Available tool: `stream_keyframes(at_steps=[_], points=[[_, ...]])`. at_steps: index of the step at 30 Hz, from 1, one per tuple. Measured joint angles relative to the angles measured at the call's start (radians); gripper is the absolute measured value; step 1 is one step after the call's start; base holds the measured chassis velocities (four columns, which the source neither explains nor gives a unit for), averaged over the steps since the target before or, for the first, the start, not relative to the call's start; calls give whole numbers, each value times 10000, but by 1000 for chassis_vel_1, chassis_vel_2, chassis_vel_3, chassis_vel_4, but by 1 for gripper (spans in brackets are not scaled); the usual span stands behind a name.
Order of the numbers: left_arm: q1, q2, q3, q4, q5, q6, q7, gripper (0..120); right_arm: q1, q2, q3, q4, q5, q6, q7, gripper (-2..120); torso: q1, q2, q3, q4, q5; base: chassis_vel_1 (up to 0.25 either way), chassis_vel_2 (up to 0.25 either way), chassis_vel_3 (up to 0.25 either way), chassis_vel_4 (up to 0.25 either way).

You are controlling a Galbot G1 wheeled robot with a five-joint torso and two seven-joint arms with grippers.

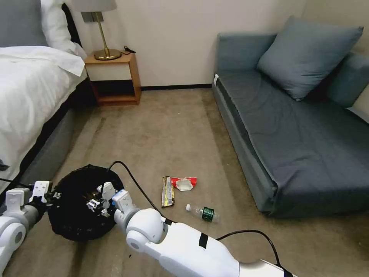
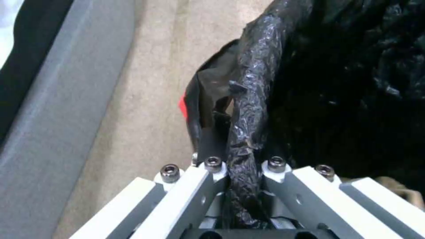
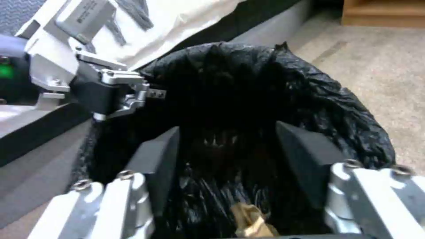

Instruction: Pick up the trash bin, then pick up the garbage on the floor and place it into the trash bin.

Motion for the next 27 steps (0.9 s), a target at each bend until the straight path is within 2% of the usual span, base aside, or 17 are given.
stream_keyframes(at_steps=[2,6,7,9,10,13,14,15,18,19,20,22,23,26,27], points=[[-18,0,-2,18,-1,7,0,4,-185,-6,374,324,-1,4,56,76,0,1,0,-1,0,0,0,0,0],[-16,5,-42,60,-4,20,0,4,-496,-8,1002,942,33,9,-27,85,0,0,0,-1,0,0,0,0,0],[2,7,-80,90,-5,21,0,4,-730,-111,1523,1412,73,23,-224,90,0,1,-1,1,4,0,0,0,0],[16,10,-127,139,-5,22,-2,4,-1234,-817,2458,2120,230,14,-729,98,0,0,0,3,7,0,0,0,0],[16,10,-127,139,-5,22,-2,4,-1234,-817,2458,2120,230,14,-729,98,0,0,0,3,7,0,0,0,0],[55,1,-203,208,-12,22,1,4,-2066,-2696,3714,2738,264,4,-2040,100,0,1,-1,-7,7,0,0,0,0],[55,1,-203,208,-12,22,1,4,-2066,-2696,3714,2738,264,4,-2040,100,0,1,-1,-7,7,0,0,0,0],[75,-13,-239,228,-11,21,-2,4,-2287,-3269,3987,2687,92,15,-2463,100,0,0,-1,-9,4,0,0,0,0],[152,-80,-347,262,-15,16,25,4,-2718,-4490,4663,1874,-1050,145,-4214,100,0,1,-1,-5,5,0,0,0,0],[152,-80,-347,262,-15,16,25,4,-2718,-4490,4663,1874,-1050,145,-4214,100,0,1,-1,-5,5,0,0,0,0],[195,-112,-385,263,-12,11,30,4,-2799,-4761,4914,1355,-1686,195,-4960,100,0,0,-1,-4,5,0,0,0,0],[300,-158,-438,220,-8,0,41,4,-2704,-4935,5136,212,-2650,215,-5736,100,0,1,-1,-4,4,0,0,0,0],[300,-158,-438,220,-8,0,41,4,-2704,-4935,5136,212,-2650,215,-5736,100,0,1,-1,-4,4,0,0,0,0],[391,-187,-476,108,4,-4,49,4,-2271,-4810,5168,-1428,-3811,353,-6311,100,0,1,0,0,4,0,0,0,0],[391,-187,-476,108,4,-4,49,4,-2271,-4810,5168,-1428,-3811,353,-6311,100,0,1,0,0,4,0,0,0,0]])
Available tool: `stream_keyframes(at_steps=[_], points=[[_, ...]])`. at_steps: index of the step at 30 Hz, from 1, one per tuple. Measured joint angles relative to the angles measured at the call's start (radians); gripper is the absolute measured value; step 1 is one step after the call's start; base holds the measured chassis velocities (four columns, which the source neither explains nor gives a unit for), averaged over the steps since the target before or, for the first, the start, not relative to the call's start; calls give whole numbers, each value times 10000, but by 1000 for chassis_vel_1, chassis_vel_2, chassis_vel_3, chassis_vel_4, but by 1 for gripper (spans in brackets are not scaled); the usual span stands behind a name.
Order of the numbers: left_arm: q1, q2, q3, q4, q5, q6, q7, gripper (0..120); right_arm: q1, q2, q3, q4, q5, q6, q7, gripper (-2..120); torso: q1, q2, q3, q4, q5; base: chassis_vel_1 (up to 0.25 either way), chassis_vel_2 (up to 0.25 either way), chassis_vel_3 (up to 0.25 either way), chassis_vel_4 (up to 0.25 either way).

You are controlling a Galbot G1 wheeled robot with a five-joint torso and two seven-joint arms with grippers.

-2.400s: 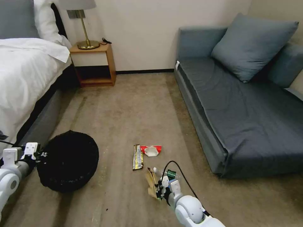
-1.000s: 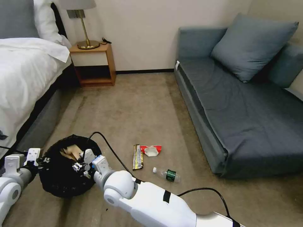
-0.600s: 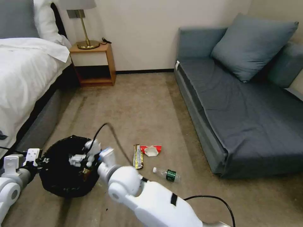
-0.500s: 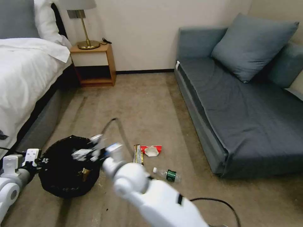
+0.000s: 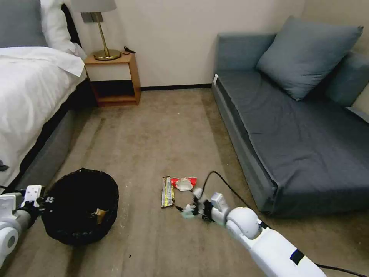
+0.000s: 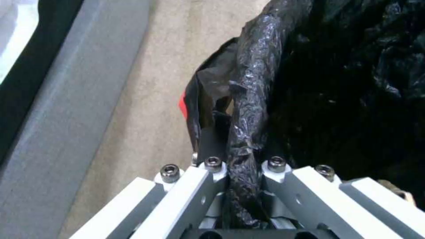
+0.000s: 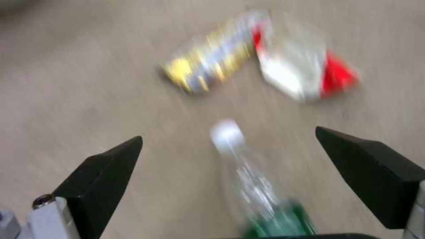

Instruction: Pick up the trash bin, then pick up the garbage on the floor and place it into the trash bin.

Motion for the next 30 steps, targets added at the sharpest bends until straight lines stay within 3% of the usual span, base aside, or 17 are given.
stream_keyframes(at_steps=[5,14,24,30], points=[[-12,27,-3,-113,16,12,4,4,730,399,-209,-2012,-1164,552,-350,100,0,0,0,0,0,0,0,0,0],[-128,61,64,-117,8,38,5,4,1181,682,-409,-3097,-1821,771,-654,93,0,0,0,0,-2,0,0,0,0],[-190,35,175,-32,4,39,4,4,1136,715,-482,-3214,-1939,918,-896,53,0,0,0,-1,-3,0,0,0,0],[-229,46,235,-21,2,44,3,4,1031,719,-456,-3147,-1935,1000,-898,37,0,0,-1,-1,-4,0,0,0,0]])
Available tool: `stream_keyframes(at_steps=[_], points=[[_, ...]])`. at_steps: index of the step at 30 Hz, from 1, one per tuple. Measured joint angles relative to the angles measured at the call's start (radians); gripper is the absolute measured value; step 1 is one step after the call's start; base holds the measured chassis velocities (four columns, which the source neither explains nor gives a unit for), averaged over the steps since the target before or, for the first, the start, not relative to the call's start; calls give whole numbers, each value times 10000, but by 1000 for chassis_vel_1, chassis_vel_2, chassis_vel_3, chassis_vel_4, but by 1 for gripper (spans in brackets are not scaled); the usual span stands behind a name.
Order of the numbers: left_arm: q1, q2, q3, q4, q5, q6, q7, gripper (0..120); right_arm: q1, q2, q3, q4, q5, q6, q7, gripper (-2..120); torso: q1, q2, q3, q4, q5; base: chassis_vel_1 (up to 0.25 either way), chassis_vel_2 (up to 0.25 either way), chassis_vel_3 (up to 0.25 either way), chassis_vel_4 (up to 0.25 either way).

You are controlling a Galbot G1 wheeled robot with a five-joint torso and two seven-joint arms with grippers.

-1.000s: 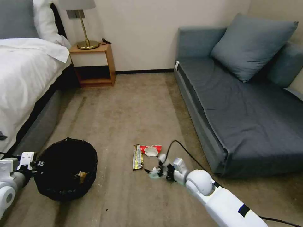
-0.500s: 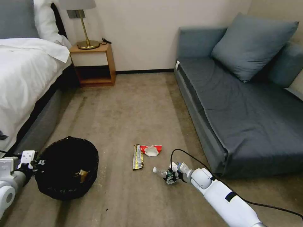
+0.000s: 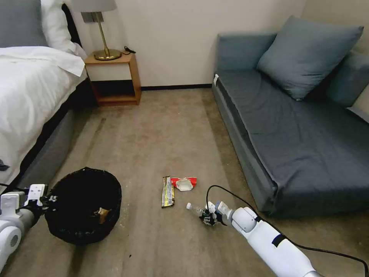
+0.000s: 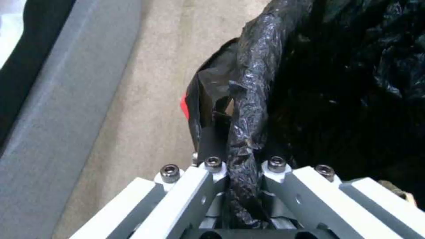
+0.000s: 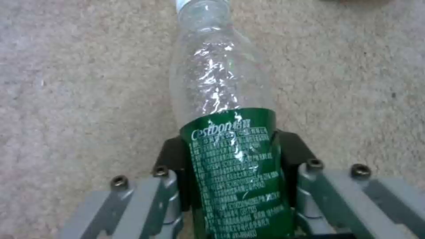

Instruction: Pick up the trash bin, then pick up the garbage on the floor and place it into the trash bin.

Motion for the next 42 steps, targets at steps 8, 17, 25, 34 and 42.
stream_keyframes(at_steps=[8,17,25,34,42], points=[[-76,49,60,-10,-6,28,-14,4,-252,-247,150,1369,1034,-117,129,25,0,0,1,-2,-1,0,0,0,0],[-127,-68,156,-157,-14,87,-40,3,-83,-12,-639,5930,5656,-766,1892,25,0,0,0,1,-2,0,0,0,0],[-106,-169,297,-356,45,192,-54,3,740,1667,-2486,6048,6278,-123,3813,25,0,0,1,1,-3,0,0,0,0],[-88,-113,323,-362,86,203,-54,3,1392,3626,-3972,4629,5962,277,5102,25,0,-1,1,2,-3,0,0,0,0],[-134,-119,348,-400,70,241,-53,3,1400,4141,-4554,3749,5806,348,5637,25,1,0,1,0,-2,0,0,0,0]])
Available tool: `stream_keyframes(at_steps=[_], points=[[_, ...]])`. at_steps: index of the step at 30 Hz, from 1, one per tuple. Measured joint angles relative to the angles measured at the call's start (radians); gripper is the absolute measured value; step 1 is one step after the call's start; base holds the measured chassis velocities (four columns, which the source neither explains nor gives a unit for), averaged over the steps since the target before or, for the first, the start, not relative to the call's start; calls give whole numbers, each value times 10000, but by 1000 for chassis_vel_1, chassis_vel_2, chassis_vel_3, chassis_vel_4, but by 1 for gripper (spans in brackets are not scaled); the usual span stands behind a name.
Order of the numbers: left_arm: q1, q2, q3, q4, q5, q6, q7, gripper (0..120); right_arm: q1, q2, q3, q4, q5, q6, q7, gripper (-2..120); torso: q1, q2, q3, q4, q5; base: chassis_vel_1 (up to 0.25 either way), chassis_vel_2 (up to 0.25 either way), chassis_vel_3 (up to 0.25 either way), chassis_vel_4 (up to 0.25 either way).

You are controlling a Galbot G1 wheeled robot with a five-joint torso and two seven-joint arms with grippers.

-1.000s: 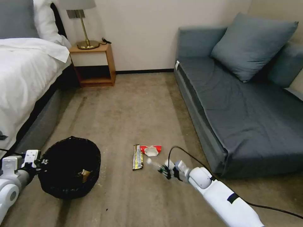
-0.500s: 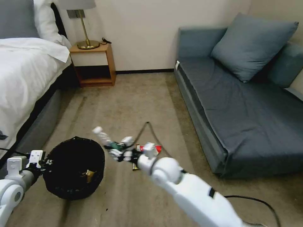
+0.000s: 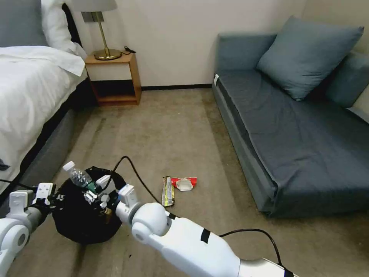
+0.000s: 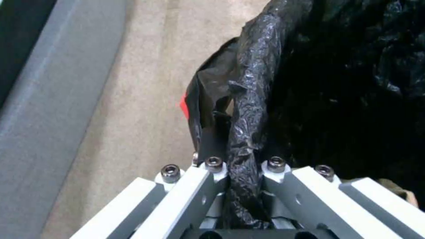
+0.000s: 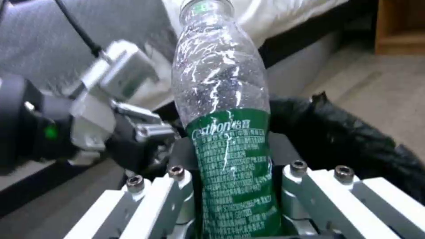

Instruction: Pick up the trash bin, then pick up the garbage on the floor and place it into the trash bin.

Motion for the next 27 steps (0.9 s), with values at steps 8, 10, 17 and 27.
stream_keyframes(at_steps=[8,10,17,27], points=[[26,13,-1,-75,-8,29,0,3,-199,-29,-83,-208,-123,-75,73,47,0,0,0,0,1,0,0,0,0],[15,15,-77,-75,-23,30,0,3,-224,-38,-92,-200,-139,-122,57,56,0,0,0,0,1,0,0,0,0],[23,-7,-125,-23,-45,30,16,3,-270,-51,-34,-17,-178,-247,14,79,0,0,0,1,3,0,0,0,0],[-20,26,-203,187,-71,21,35,3,-788,-76,832,774,-1303,414,-121,100,0,0,0,2,3,0,0,0,0]])
